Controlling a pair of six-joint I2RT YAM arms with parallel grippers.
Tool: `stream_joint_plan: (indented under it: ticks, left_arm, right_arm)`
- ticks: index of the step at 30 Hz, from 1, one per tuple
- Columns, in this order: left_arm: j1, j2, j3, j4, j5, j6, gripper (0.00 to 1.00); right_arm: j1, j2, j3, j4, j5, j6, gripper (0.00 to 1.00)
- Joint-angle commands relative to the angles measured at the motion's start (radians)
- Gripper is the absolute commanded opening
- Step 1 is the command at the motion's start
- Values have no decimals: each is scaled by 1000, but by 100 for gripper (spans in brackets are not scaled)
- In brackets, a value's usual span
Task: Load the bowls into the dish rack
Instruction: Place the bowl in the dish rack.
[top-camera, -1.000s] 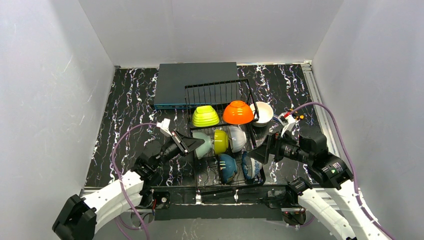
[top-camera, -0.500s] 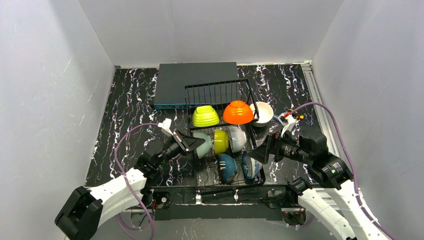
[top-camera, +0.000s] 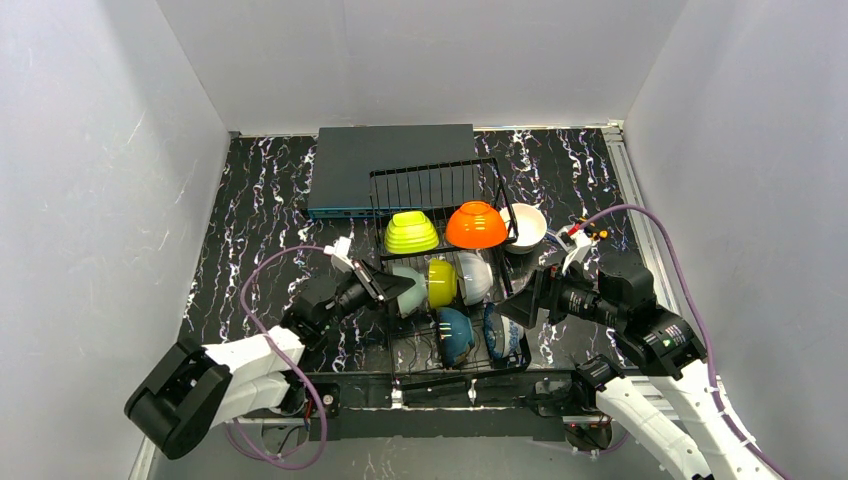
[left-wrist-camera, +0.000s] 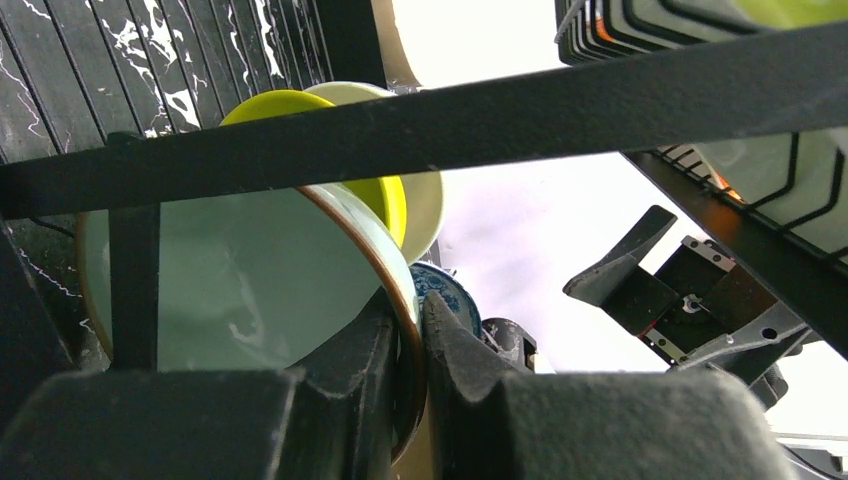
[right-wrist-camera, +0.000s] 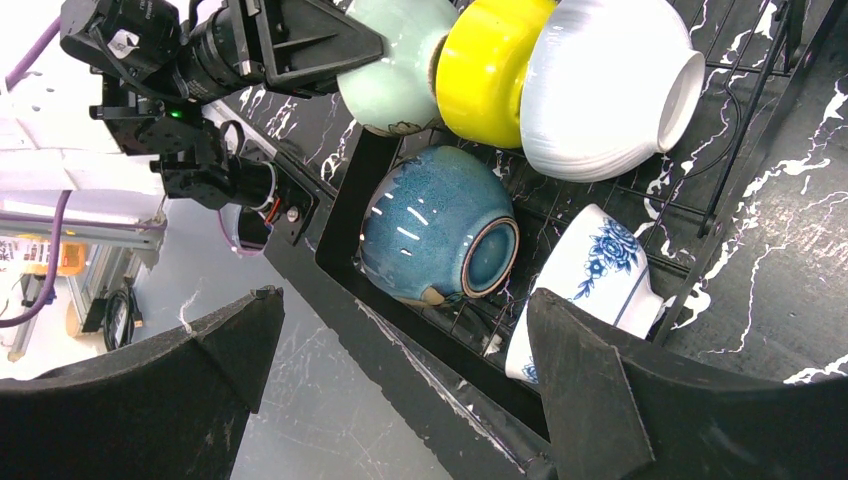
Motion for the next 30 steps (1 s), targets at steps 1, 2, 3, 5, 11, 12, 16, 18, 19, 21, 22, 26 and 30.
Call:
stream_joint_plan:
  ticks: [1, 2, 3, 5, 11, 12, 16, 18, 19, 21, 22, 26, 30]
  left_arm:
    - [5, 38, 54, 171, 32, -17, 0]
    - [5, 51, 58, 181, 36, -19, 0]
    - [5, 64, 61, 195, 39, -22, 0]
    - [5, 89, 68, 219, 46, -29, 0]
    - [5, 168, 88, 288, 75, -53, 0]
    - [5, 185, 90, 304, 79, -58, 0]
    - [5, 257, 91, 377, 88, -80, 0]
    - [5, 283, 89, 406, 92, -85, 0]
    - [5, 291, 87, 420, 93, -87, 0]
    - [5, 299, 79, 427, 92, -86, 0]
    - [5, 298, 74, 427, 91, -83, 0]
    - [5, 279, 45, 424, 63, -63, 0]
    - [5, 246, 21, 384, 34, -46, 0]
  right_arm:
    - [4, -10, 2, 19, 6, -13, 99]
    - [4, -8, 2, 19, 6, -13, 99]
    - [4, -8, 2, 19, 6, -13, 99]
    - [4, -8, 0, 18, 6, -14, 99]
    - [4, -9, -1, 17, 8, -15, 99]
    - [3, -9, -1, 16, 7, -15, 99]
    - [4, -11, -3, 15, 9, -15, 99]
    - [3, -12, -1, 12, 9, -16, 99]
    - [4, -11, -1, 11, 9, -16, 99]
    - [3, -11, 1, 7, 12, -19, 99]
    - [4, -12, 2, 6, 14, -19, 99]
    - [4, -13, 2, 6, 14, -19, 99]
    - [4, -13, 2, 6, 13, -19, 99]
